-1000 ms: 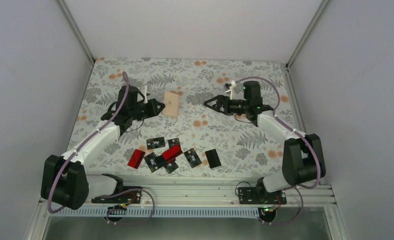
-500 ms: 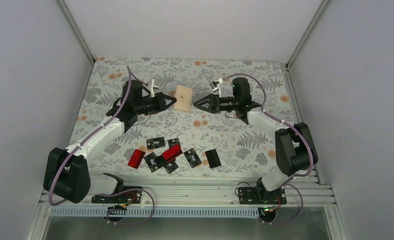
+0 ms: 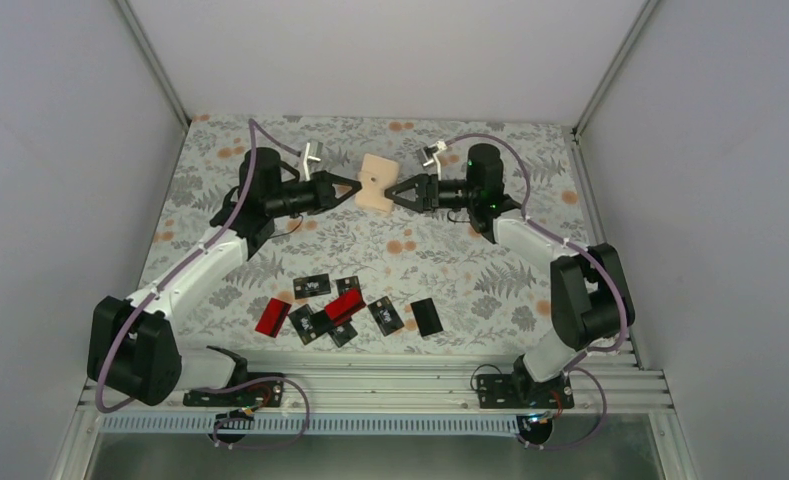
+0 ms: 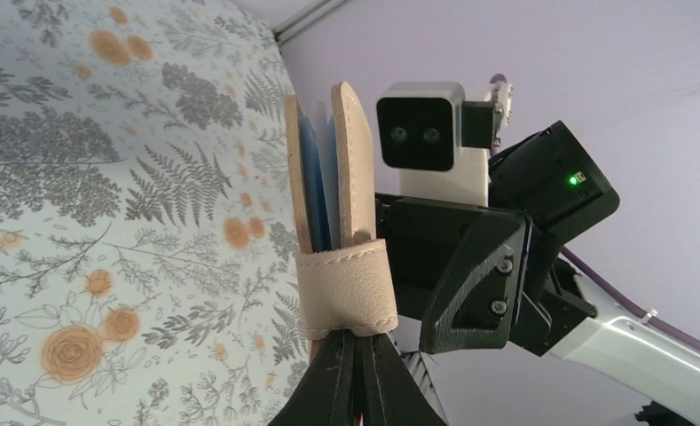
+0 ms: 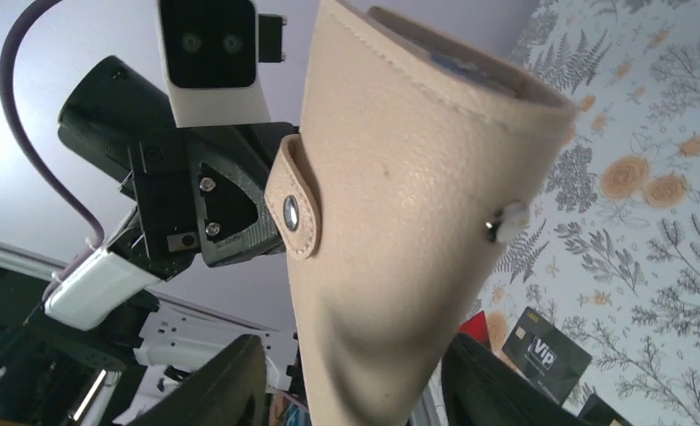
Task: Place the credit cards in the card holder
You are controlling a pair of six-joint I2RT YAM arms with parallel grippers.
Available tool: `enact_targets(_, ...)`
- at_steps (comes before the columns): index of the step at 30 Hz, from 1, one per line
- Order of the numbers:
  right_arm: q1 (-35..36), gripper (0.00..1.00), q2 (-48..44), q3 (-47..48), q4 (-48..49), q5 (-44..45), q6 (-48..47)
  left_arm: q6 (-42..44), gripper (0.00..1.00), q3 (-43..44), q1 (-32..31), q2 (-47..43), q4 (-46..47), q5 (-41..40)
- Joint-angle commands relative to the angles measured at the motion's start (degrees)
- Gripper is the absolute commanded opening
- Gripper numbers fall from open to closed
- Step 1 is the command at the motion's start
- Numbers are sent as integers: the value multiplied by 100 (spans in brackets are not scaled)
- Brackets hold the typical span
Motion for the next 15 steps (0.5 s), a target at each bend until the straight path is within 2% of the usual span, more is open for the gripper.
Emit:
enact_targets(1, 61, 49, 38, 227, 554, -210, 468, -94, 2, 200, -16, -101, 223, 263)
enact_targets(6, 66, 30, 6, 257, 742, -250, 618, -78, 2, 223, -16, -111, 180, 301)
enact_targets(10, 78, 6, -37, 267, 745, -257, 623, -77, 2, 226, -16, -119, 180, 303)
enact_targets(13, 89, 4, -87, 287, 679, -252, 554, -15, 2, 235, -12, -134, 112, 266)
enact_targets(15, 108, 4, -139, 418, 84, -166, 227, 142, 3, 268, -16, -142, -77, 150)
